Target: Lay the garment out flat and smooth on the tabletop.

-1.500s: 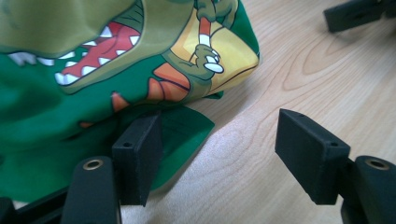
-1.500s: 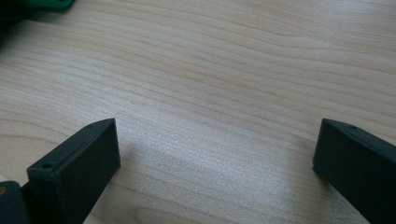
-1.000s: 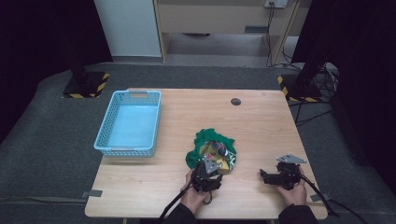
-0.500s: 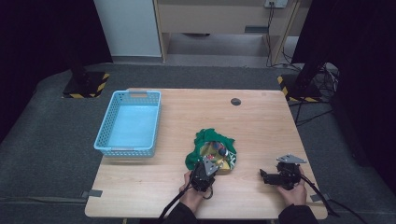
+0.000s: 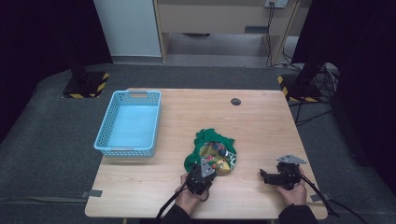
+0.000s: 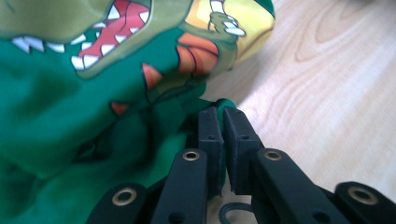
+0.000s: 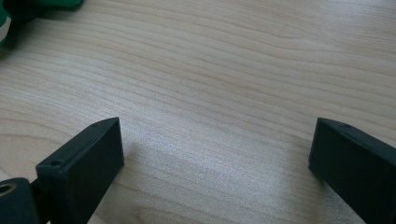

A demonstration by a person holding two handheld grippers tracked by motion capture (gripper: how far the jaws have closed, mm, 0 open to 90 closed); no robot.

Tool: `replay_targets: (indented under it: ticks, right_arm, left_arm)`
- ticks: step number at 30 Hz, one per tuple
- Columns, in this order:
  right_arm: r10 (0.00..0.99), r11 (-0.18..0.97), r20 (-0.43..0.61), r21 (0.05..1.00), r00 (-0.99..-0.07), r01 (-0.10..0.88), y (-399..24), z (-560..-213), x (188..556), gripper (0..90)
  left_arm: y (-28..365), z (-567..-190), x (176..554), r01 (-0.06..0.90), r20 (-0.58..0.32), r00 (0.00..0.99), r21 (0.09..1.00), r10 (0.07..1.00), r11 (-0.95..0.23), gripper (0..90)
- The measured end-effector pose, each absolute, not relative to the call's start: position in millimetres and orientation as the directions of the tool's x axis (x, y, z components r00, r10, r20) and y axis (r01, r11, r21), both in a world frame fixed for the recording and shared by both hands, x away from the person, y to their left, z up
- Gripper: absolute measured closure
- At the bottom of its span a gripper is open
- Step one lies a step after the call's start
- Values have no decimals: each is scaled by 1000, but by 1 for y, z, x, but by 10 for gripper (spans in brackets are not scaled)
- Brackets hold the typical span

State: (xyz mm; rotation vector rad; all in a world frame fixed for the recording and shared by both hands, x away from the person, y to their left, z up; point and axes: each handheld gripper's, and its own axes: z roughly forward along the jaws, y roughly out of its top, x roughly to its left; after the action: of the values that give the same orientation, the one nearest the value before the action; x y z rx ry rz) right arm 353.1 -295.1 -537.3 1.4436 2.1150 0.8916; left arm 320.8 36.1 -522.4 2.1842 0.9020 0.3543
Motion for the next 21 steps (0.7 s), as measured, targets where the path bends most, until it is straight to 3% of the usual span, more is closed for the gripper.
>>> replay_targets:
  ticks: [10, 21]
  right_arm:
    - [930, 252, 9, 711, -368, 656, -295, -537, 353, 31]
    - [928, 249, 13, 720, -372, 648, -292, -536, 348, 78]
  left_arm:
    - [68, -507, 305, 482, -56, 764, 712, 642, -511, 860]
    - [106, -513, 298, 523, -86, 742, 695, 665, -494, 860]
